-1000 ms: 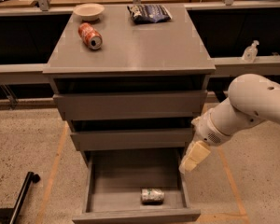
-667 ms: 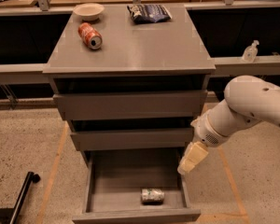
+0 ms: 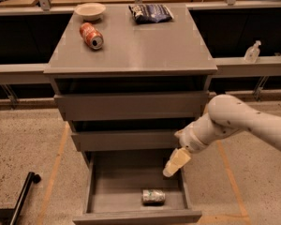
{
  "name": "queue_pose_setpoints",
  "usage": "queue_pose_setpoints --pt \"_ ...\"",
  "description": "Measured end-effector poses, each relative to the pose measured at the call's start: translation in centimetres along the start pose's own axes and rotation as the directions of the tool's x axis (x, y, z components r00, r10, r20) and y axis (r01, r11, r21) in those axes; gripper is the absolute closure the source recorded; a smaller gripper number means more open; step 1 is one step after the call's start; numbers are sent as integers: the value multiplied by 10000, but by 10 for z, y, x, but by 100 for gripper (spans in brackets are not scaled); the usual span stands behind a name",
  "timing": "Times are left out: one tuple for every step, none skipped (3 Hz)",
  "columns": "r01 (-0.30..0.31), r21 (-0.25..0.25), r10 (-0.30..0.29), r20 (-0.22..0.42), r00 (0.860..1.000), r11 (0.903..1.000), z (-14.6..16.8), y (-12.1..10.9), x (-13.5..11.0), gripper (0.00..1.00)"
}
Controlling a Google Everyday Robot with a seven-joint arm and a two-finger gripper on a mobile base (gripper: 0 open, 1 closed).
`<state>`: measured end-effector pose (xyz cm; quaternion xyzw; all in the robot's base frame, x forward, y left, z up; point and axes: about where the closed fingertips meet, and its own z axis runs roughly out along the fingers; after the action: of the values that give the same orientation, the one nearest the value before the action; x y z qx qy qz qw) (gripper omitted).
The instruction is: Pick 7up can from bottom drawer and place on counter
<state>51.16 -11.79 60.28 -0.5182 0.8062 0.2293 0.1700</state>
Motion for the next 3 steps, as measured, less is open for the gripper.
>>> queue_pose_setpoints --pt "-358 -484 353 -103 9993 9982 66 -20 14 0" --pt "-498 -742 489 -134 9987 9960 83 -18 22 0" --pt "-846 -579 858 183 9961 9947 82 -22 30 0"
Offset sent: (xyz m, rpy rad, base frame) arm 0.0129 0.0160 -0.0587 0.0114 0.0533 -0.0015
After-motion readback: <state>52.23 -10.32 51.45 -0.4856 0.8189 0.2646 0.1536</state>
